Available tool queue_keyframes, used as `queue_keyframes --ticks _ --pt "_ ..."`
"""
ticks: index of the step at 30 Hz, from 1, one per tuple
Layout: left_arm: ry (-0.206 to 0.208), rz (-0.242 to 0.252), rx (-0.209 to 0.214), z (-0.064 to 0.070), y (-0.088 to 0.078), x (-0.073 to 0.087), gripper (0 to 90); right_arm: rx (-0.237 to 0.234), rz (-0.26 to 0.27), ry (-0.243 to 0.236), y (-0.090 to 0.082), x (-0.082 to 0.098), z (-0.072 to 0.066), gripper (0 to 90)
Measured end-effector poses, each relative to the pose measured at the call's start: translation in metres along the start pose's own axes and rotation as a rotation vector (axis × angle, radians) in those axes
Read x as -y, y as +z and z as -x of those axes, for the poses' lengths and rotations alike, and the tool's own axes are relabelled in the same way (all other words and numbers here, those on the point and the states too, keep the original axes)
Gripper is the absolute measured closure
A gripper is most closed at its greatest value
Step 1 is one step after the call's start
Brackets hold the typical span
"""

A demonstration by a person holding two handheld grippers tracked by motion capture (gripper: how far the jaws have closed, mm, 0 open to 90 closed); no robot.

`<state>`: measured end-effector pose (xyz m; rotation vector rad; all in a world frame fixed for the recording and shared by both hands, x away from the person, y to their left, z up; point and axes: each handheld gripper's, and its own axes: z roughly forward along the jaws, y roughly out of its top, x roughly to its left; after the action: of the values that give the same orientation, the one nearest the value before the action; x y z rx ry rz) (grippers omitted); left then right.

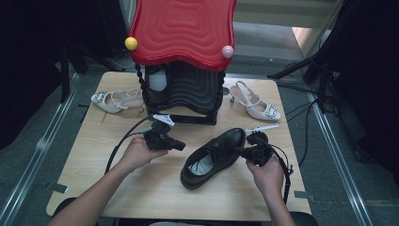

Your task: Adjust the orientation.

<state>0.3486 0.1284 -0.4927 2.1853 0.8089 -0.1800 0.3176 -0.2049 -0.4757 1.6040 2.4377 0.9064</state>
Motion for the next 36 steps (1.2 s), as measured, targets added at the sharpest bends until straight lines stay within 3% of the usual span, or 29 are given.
queue_keyframes --ticks 4,7,10,13,19,25,36 --pt "0.017 -0.006 0.003 0.006 0.010 -0.001 87.3 0.060 -0.028 0.037 0.010 0.002 0.015 90.0" --pt "0.035 -0.020 0.006 0.012 0.017 -0.002 87.3 0.054 -0.061 0.060 0.017 0.002 0.018 90.0" --pt "0.054 -0.054 0.019 0.019 0.026 0.000 87.3 0.057 -0.060 0.065 0.019 0.001 0.016 90.0" --pt "0.066 -0.056 0.018 0.024 0.029 0.001 89.3 0.043 -0.063 0.072 0.020 0.002 0.016 90.0" --pt "0.018 -0.062 0.077 0.023 0.026 0.009 89.7 -0.016 -0.077 0.070 0.025 0.001 0.013 90.0" --pt "0.017 -0.069 0.080 0.027 0.024 0.013 89.6 -0.022 -0.091 0.042 0.031 -0.002 0.003 90.0" --pt "0.019 -0.079 0.086 0.034 0.018 0.024 89.4 -0.081 -0.110 0.015 0.038 -0.004 -0.011 90.0"
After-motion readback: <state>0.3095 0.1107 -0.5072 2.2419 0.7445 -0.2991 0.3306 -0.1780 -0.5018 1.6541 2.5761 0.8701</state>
